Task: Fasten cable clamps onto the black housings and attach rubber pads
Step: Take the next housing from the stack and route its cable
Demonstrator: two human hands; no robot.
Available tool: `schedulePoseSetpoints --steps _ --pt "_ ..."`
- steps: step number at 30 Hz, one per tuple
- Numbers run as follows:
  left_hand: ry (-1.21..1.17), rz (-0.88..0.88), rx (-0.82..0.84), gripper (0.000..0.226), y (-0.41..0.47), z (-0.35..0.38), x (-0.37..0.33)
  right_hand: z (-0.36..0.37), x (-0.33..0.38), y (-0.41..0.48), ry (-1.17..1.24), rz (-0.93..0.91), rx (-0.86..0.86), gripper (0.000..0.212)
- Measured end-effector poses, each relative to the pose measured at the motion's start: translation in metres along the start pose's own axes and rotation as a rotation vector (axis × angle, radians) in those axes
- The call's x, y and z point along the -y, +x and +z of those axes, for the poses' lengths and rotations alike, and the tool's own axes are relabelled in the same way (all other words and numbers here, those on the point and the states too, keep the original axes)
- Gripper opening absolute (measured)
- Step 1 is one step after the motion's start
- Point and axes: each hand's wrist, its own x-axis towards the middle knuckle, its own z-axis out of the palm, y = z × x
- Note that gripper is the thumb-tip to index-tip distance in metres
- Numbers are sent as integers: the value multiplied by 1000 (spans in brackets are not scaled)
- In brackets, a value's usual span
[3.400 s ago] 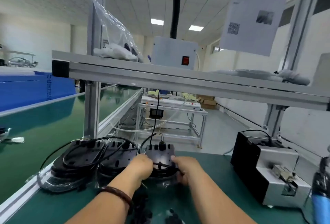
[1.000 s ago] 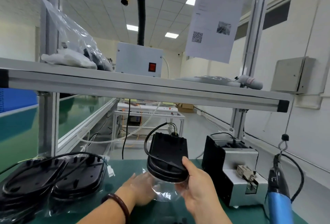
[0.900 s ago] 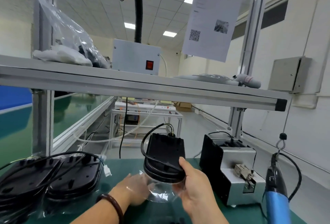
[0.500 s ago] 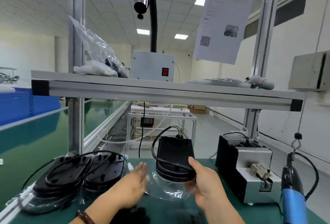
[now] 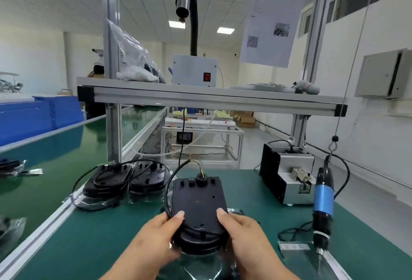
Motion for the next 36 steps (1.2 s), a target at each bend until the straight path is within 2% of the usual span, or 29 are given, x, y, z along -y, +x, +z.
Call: schedulePoseSetpoints --steps 3,6,8,12,15,19,23,26,28,31,33,36 --pt "114 0 -15 14 -22 -3 24 -3 -24 -21 -210 23 -63 30" --pt "441 37 -102 17 -36 -7 37 -7 -30 -37 -508 -7 -85 25" --pt "604 54 -159 21 -41 -10 40 -11 -33 -41 -684 -35 -59 33" --pt "777 30 -201 32 -45 -10 41 -12 -35 -47 -903 -74 -89 61" --pt "837 32 -190 35 -48 -13 38 -11 -31 -53 -961 -128 -144 63" --pt "742 68 -243 30 -44 -24 29 -11 -22 -49 -851 -206 -229 51" --pt "448 127 -263 18 -33 -30 20 -8 -20 -39 -588 -325 -277 62" --pt "235 239 -274 14 -22 -30 8 -7 -12 -31 -405 -347 -303 68" --pt "284 373 -218 23 -15 -30 0 -10 -2 -24 -295 -355 -289 62" --pt "627 675 -200 52 -3 -28 -16 -17 16 -16 -226 -402 -203 60" --pt "795 849 -236 47 10 -22 -23 -19 26 -8 -314 -437 -182 55" --pt "803 841 -212 25 32 -13 -31 -23 42 8 -401 -467 -224 36"
